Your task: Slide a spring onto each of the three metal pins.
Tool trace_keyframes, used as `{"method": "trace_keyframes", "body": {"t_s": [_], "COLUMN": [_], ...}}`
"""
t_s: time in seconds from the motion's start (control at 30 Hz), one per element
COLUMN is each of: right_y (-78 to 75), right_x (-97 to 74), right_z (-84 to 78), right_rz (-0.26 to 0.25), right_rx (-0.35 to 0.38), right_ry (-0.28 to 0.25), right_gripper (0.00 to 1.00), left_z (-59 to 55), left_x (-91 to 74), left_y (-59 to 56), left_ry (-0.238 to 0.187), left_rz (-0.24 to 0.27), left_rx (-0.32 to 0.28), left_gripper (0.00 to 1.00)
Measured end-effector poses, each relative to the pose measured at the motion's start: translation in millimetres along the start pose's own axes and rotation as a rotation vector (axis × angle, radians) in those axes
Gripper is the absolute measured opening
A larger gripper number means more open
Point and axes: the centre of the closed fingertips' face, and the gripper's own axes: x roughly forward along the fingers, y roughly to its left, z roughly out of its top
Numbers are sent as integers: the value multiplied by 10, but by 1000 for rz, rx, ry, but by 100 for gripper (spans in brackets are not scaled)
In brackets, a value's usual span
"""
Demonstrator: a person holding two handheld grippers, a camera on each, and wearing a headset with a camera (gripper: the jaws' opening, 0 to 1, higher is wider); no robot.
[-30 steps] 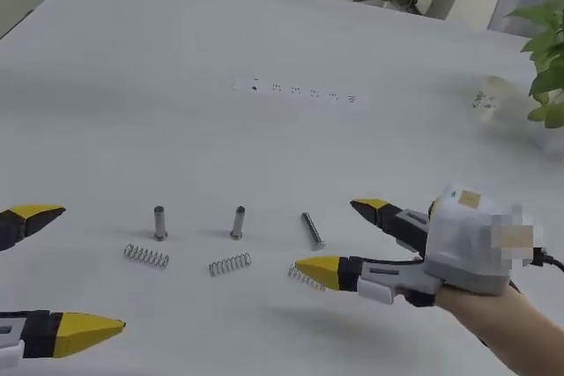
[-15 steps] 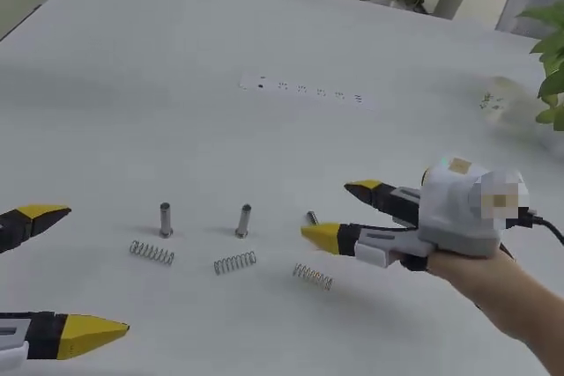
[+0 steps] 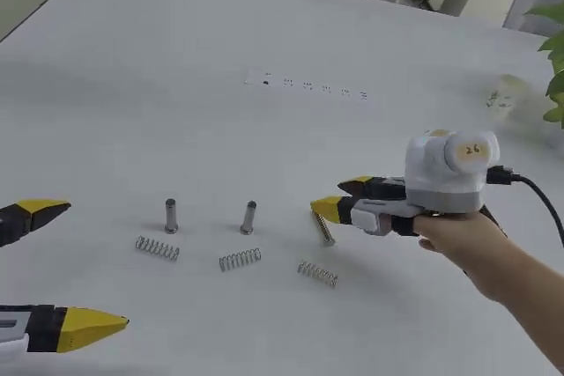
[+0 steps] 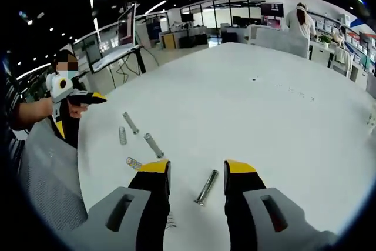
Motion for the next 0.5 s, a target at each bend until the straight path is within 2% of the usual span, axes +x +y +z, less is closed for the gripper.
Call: {"method": "trace_keyframes", "body": {"t_s": [0.13, 0.27, 0.5], "right_y": [-49, -83, -132], "right_x": [54, 105, 147], "right_z": [-153, -166, -194], "right_rz": [-6, -5, -15], "right_rx": [51, 102, 139], "right_ry": [79, 91, 126], "right_gripper": [27, 25, 22], "left_z": [-26, -24, -24], "left_x": [5, 11, 16], "left_y": [-11, -11, -2], "left_ry": [12, 12, 14], "left_rz": [-2, -2, -1], "left_rx": [4, 1, 0], "left_gripper": [97, 97, 97]}}
